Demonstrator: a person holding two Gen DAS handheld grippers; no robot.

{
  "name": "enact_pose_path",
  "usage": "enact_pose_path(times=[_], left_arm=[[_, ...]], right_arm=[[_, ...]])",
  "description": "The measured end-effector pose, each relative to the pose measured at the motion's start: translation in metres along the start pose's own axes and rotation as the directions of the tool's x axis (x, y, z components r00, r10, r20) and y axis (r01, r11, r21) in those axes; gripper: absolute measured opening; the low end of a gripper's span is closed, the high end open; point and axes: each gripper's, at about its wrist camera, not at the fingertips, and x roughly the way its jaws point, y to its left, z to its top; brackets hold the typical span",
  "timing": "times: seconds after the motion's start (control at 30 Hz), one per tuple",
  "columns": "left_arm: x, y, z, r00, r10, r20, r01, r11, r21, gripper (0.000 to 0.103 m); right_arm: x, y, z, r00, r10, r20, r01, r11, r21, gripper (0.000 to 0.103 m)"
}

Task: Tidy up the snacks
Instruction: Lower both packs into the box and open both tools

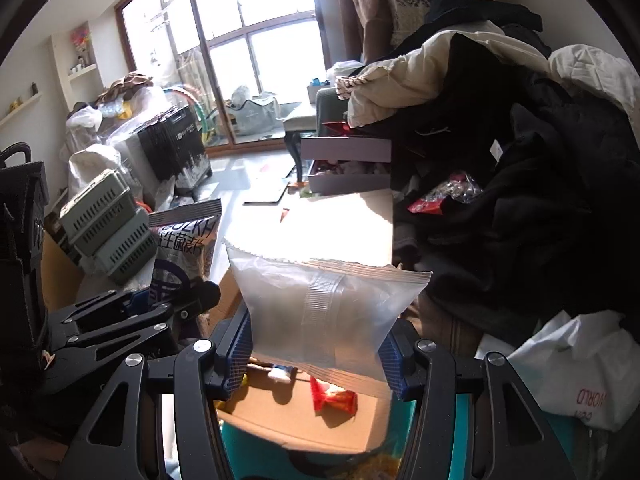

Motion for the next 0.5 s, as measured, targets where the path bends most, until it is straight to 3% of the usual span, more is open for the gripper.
enact_pose_path(times=[0.5], left_arm=[[0.085, 0.003, -0.016, 0.987, 0.08, -0.142, -0.069, 0.995, 0.076, 0.032]], right_arm=[[0.075, -0.027, -0.008, 0.994, -0.065, -0.09, 0.066, 0.998, 0.009, 0.055]])
